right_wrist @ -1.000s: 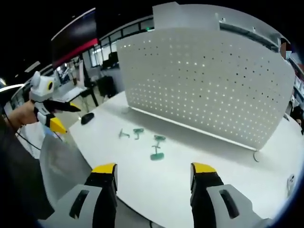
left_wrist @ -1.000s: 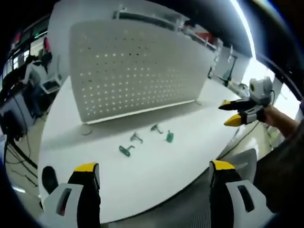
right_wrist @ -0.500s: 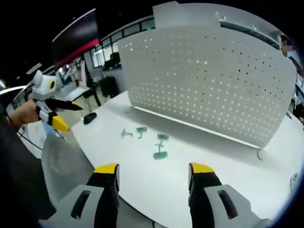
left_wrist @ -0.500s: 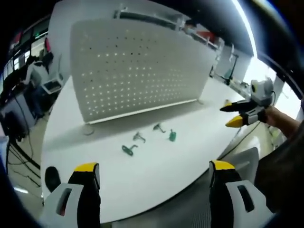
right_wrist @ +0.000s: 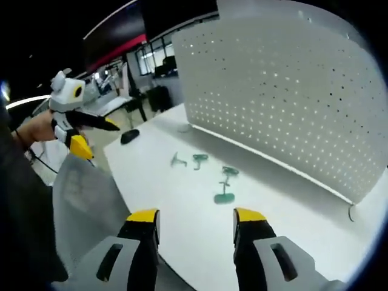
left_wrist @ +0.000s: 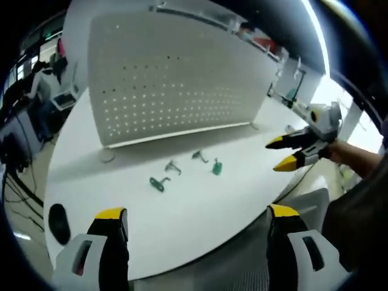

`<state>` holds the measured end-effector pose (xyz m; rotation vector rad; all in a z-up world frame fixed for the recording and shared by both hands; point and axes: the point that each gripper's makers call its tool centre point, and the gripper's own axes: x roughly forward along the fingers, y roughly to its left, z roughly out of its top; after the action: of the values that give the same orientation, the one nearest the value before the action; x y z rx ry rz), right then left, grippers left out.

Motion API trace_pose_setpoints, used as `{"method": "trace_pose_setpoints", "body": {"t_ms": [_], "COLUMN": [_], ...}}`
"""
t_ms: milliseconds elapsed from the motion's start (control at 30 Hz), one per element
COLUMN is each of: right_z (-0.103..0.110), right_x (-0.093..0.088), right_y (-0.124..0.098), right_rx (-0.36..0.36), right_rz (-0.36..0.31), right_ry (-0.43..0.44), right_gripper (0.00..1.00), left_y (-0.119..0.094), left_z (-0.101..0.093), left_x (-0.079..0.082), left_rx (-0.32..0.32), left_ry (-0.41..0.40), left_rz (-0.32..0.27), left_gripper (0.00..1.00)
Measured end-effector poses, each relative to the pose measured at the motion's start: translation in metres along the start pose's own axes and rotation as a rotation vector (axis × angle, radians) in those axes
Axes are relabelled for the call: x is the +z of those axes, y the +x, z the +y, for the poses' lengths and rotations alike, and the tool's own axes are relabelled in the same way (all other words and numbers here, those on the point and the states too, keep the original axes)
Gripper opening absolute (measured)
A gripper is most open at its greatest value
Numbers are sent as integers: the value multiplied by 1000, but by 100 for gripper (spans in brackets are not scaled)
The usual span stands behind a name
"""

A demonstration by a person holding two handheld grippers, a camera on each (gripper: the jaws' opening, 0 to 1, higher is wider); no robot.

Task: Insert the hook assembly into the mounting plate slot until the hook locks in place.

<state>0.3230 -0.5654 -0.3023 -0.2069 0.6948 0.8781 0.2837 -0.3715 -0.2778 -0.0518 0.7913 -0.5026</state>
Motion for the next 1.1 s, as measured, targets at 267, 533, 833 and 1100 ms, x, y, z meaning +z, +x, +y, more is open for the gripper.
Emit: {"method": "trace_pose_setpoints", "body": {"t_ms": [267, 533, 833, 1100], "right_z": [-4, -18, -38, -47], "right_x": [1, -8, -15, -16], "right_y": [41, 75, 99, 119], "right_rx": [71, 106, 139, 178], "right_rz": [47, 113, 186, 227], "right_ry": [-82, -105, -197, -250], "right_gripper": [39, 37, 33, 26], "left_y": [-4, -3, -4, -3], "left_z": [6, 19, 24, 24], "left_x": [-1, -4, -8, -13], "left_rx": [-13, 17, 31, 36], "left_ry": [-23, -18, -21, -40], "left_rz": [12, 29, 43, 44], "left_gripper": [97, 97, 96, 96]}}
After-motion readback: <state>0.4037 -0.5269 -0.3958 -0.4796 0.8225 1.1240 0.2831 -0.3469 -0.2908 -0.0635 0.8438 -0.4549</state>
